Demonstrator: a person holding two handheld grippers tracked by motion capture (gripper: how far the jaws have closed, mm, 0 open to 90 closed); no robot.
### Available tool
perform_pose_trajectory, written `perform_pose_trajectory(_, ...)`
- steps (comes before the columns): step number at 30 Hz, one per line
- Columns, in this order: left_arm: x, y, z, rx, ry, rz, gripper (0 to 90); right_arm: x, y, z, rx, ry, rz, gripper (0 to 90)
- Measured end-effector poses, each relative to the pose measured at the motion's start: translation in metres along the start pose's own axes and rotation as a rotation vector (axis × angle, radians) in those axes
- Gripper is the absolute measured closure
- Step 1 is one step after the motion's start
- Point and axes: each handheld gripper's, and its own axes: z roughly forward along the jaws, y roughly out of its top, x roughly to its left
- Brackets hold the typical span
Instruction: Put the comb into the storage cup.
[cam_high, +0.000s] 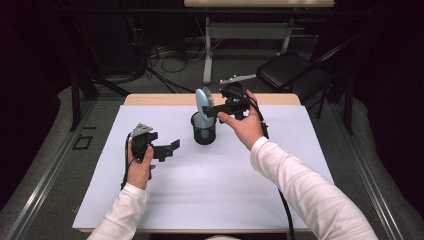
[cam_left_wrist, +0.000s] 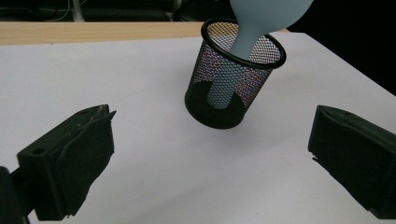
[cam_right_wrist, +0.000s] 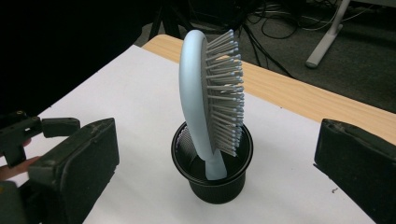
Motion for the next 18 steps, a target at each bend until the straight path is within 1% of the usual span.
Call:
perform_pose_trajectory(1, 0.000, 0.000, 0.000, 0.001, -0.001, -0.002, 0.5, 0.001, 0.000, 0.000, 0.002, 0.004, 0.002, 0.0)
perform_pose_trajectory(7, 0.001, 0.001, -0.001, 0.005, -0.008, -0.006, 0.5, 0.005, -0.005, -0.004, 0.007, 0.025, -0.022, 0.0)
perform_pose_trajectory(12, 0.002, 0.002, -0.002, 0.002, -0.014, -0.014, 0.5, 0.010, -0.007, -0.004, 0.019, 0.024, -0.054, 0.0)
perform_pose_trajectory(18, 0.005, 0.002, -0.005, 0.001, -0.017, -0.020, 0.4, 0.014, -0.010, -0.005, 0.015, 0.031, -0.066, 0.0)
